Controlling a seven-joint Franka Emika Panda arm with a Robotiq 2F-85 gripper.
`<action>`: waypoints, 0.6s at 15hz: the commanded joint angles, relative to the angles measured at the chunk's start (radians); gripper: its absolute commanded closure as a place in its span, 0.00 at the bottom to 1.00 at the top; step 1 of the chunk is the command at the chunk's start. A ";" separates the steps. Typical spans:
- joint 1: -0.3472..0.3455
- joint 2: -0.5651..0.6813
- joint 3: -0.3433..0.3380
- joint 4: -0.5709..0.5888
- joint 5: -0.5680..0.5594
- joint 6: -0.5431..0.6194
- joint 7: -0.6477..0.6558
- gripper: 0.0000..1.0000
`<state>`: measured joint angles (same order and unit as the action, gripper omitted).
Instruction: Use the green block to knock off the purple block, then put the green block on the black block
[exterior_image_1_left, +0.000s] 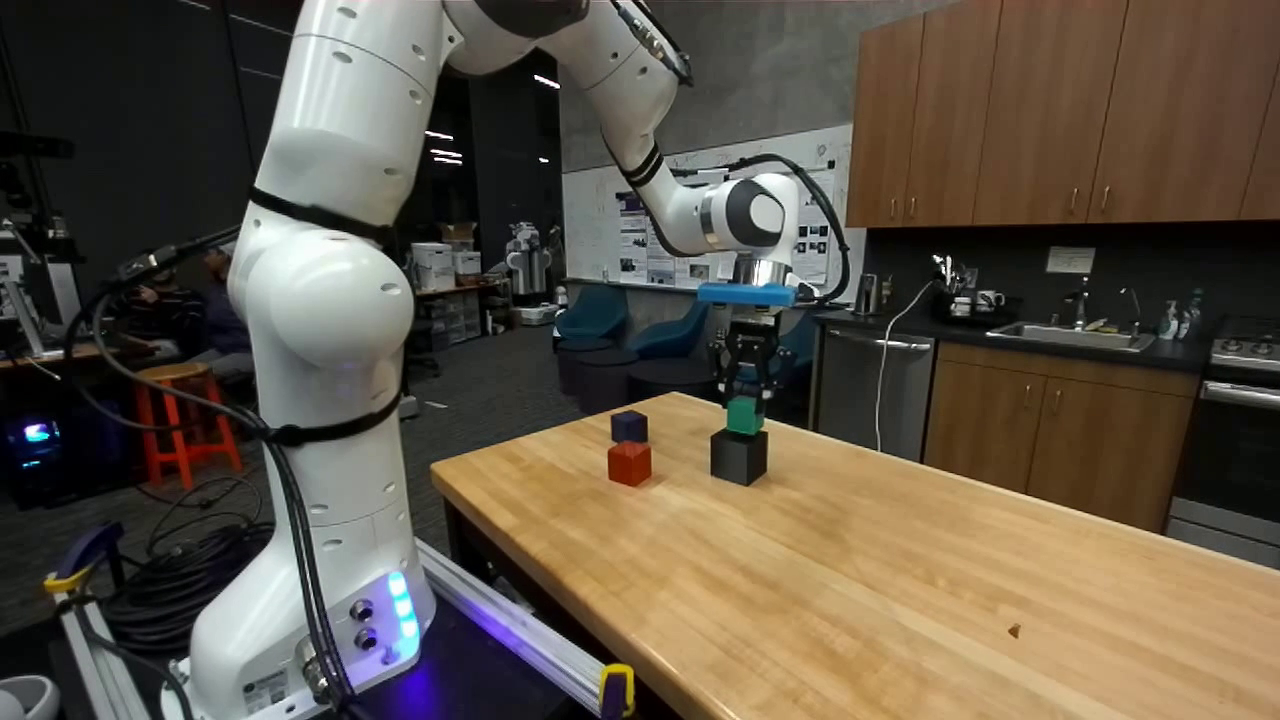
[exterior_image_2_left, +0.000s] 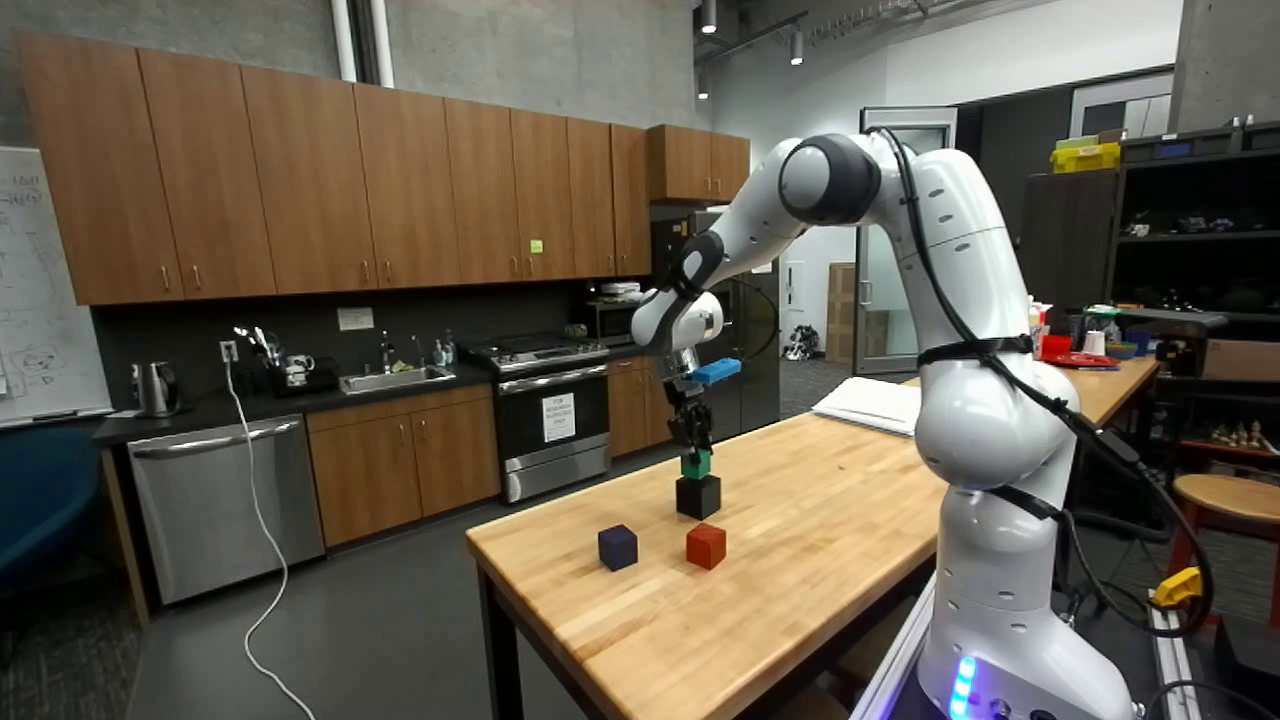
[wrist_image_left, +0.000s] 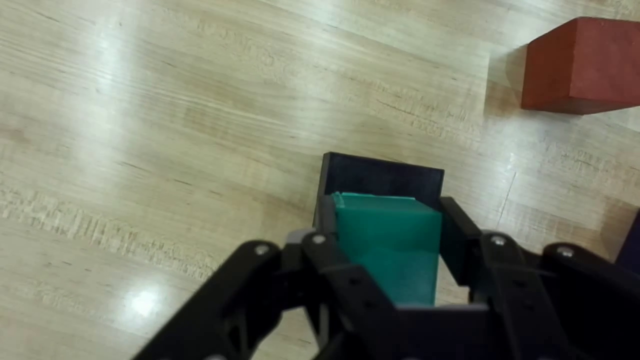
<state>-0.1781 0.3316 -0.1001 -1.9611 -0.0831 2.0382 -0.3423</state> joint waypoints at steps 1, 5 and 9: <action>-0.007 0.010 0.005 0.014 0.004 -0.012 -0.022 0.74; -0.006 0.011 0.008 0.003 0.005 -0.011 -0.025 0.74; -0.004 0.009 0.012 -0.002 0.004 -0.010 -0.024 0.74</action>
<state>-0.1776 0.3443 -0.0958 -1.9620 -0.0831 2.0366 -0.3490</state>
